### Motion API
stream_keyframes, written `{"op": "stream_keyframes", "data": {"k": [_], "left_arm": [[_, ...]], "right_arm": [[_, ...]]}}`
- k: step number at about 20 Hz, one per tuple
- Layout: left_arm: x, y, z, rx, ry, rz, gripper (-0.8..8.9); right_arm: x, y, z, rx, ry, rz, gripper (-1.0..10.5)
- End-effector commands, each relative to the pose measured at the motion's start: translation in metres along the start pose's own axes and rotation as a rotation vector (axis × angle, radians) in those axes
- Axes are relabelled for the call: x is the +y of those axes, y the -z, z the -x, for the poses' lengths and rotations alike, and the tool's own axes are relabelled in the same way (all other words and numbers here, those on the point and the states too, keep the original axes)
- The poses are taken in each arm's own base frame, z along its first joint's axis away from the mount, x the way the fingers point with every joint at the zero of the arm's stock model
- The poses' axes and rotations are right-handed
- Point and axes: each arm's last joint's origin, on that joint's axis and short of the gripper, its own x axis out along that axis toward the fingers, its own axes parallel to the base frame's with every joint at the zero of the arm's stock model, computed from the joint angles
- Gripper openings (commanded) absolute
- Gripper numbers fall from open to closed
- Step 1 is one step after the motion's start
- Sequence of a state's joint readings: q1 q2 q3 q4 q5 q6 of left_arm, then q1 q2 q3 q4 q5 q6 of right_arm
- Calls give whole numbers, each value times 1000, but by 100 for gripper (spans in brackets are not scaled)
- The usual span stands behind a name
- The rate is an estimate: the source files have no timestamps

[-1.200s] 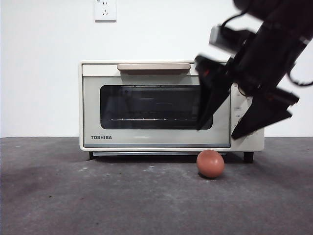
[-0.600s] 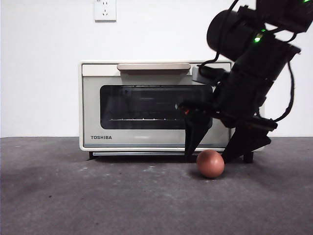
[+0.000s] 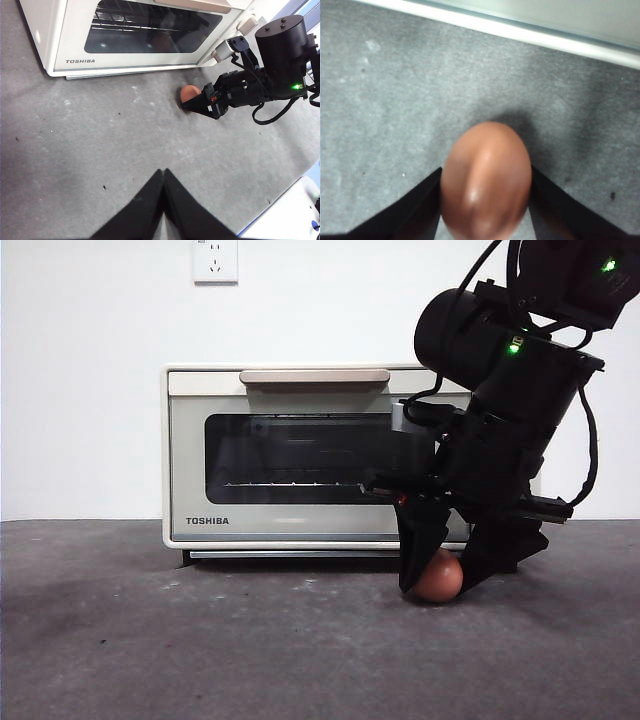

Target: Eggoven

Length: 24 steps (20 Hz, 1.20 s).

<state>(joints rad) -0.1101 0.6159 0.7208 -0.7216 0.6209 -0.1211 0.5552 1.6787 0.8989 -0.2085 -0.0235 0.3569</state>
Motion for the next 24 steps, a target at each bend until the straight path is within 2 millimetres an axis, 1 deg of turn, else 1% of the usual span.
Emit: {"op": "stream_keyframes", "data": {"k": [1, 2, 5, 7, 9, 11, 13, 16, 17, 20, 23, 24], "left_arm": [[-3, -6, 3, -20, 8, -29, 6], [-3, -6, 3, -20, 9, -29, 6], [-3, -7, 2, -31, 10, -34, 6], [-5, -9, 2, -47, 24, -39, 6], [-7, -12, -2, -52, 49, -42, 6], [-9, -17, -9, -55, 82, -43, 6], [-12, -24, -20, -65, 98, -56, 6], [-22, -43, -38, -90, 101, -101, 6], [-25, -50, -44, -102, 90, -117, 6], [-33, -77, -74, -116, 88, -173, 6], [-35, -101, -107, -112, 72, -205, 6], [-34, -107, -118, -109, 68, -209, 6]], "right_arm": [[2, -1, -4, 5, -1, -4, 35], [2, -1, -4, 5, -5, 3, 0], [3, -2, 2, 0, -8, 15, 3], [6, -4, 14, -17, -18, 36, 3], [11, -5, 30, -37, -34, 50, 3], [16, -4, 50, -57, -51, 73, 3], [22, -1, 76, -84, -74, 114, 3], [27, 7, 123, -148, -115, 159, 3], [27, 10, 135, -170, -127, 163, 3], [22, 20, 178, -272, -168, 169, 3], [16, 30, 208, -351, -197, 167, 3], [14, 32, 215, -369, -201, 166, 3]]}}
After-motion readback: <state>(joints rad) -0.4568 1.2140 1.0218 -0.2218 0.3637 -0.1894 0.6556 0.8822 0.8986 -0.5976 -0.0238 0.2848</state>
